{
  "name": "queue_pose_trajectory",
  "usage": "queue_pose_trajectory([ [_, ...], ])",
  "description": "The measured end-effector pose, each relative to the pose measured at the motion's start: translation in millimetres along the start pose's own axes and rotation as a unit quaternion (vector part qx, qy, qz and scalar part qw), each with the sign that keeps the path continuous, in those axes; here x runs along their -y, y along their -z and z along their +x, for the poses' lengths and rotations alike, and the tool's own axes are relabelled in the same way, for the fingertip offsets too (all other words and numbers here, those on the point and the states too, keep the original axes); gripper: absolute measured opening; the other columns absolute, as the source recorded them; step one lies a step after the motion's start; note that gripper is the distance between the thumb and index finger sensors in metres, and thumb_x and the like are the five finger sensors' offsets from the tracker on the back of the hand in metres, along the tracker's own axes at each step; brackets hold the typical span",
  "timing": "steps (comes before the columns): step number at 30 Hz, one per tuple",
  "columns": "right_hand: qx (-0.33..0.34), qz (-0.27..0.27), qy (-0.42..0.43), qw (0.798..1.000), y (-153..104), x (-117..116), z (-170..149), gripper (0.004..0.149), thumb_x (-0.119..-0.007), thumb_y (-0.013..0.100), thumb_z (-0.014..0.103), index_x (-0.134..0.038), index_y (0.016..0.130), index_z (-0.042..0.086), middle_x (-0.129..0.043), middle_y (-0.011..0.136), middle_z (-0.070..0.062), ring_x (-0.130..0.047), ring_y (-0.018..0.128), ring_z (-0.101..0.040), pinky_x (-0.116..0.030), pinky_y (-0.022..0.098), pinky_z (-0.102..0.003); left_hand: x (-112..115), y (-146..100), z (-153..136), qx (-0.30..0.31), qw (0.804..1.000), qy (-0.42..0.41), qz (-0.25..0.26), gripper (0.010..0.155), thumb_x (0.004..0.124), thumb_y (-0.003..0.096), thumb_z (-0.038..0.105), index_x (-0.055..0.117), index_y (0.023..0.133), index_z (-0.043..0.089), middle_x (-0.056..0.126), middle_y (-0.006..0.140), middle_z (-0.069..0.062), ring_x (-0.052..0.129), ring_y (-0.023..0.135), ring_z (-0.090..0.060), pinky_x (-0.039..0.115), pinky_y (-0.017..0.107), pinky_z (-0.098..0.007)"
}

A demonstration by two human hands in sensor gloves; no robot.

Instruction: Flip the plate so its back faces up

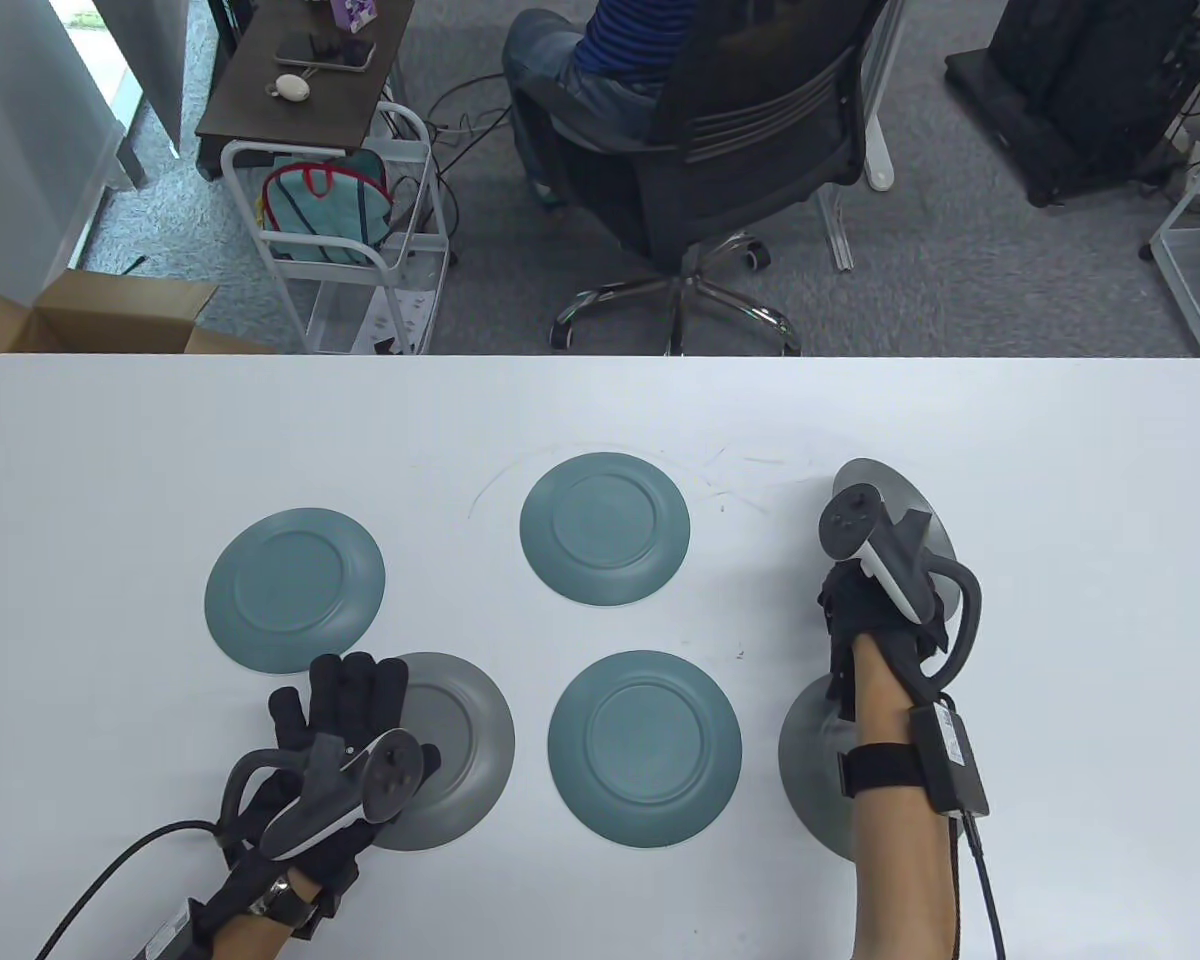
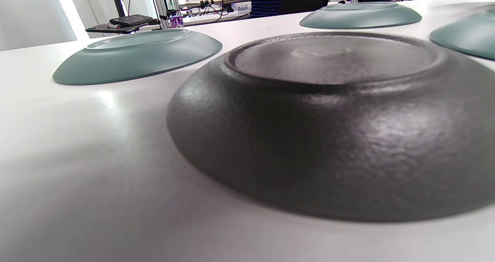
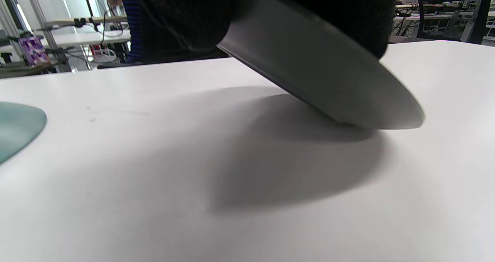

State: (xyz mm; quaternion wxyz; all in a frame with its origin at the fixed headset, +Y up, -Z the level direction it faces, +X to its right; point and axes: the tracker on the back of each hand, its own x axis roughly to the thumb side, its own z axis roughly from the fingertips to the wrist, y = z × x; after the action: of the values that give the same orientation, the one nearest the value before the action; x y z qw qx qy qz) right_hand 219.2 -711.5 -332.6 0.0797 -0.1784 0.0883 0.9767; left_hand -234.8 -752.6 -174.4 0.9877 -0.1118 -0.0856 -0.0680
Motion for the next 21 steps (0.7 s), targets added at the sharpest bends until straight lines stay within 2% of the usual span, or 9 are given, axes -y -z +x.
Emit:
queue_pose_trajectory([
  [6, 0.015, -0.028, 0.087, 0.996, -9.7, 20.5, -8.3, 0.053, -0.074, 0.051, 0.023, -0.061, 0.100, 0.008, -0.078, 0.095, -0.021, -0.086, 0.081, -0.041, -0.077, 0.054, -0.048, 0.3, -0.1, -0.3, 0.001, 1.000, -0.002, 0.003, 0.087, 0.053, 0.0560, 0.068, 0.027, 0.121, 0.016, 0.033, 0.121, -0.021, 0.039, 0.116, -0.051, 0.040, 0.076, -0.073],
  [11, 0.018, -0.038, 0.178, 0.983, -14.9, 33.4, -20.4, 0.052, -0.075, 0.051, 0.023, -0.062, 0.099, 0.007, -0.081, 0.092, -0.021, -0.089, 0.078, -0.040, -0.079, 0.052, -0.047, 0.3, -0.2, -0.3, 0.002, 1.000, -0.002, 0.004, 0.087, 0.053, 0.0560, 0.068, 0.027, 0.121, 0.016, 0.033, 0.121, -0.021, 0.039, 0.116, -0.051, 0.040, 0.076, -0.073],
  [17, 0.013, -0.029, 0.292, 0.956, -16.6, 44.7, -38.4, 0.053, -0.076, 0.051, 0.022, -0.063, 0.099, 0.006, -0.084, 0.089, -0.021, -0.091, 0.073, -0.039, -0.080, 0.049, -0.045, 0.5, -0.2, -0.6, 0.003, 1.000, -0.003, 0.008, 0.087, 0.053, 0.0561, 0.068, 0.027, 0.121, 0.016, 0.033, 0.121, -0.021, 0.039, 0.116, -0.051, 0.040, 0.076, -0.073],
  [21, 0.008, -0.013, 0.374, 0.927, -14.3, 42.9, -50.7, 0.054, -0.078, 0.050, 0.022, -0.063, 0.098, 0.004, -0.087, 0.085, -0.020, -0.094, 0.069, -0.038, -0.081, 0.047, -0.043, 0.8, -0.1, -0.5, 0.003, 1.000, -0.003, 0.009, 0.087, 0.053, 0.0560, 0.068, 0.027, 0.121, 0.016, 0.033, 0.121, -0.021, 0.039, 0.116, -0.051, 0.040, 0.076, -0.073],
])
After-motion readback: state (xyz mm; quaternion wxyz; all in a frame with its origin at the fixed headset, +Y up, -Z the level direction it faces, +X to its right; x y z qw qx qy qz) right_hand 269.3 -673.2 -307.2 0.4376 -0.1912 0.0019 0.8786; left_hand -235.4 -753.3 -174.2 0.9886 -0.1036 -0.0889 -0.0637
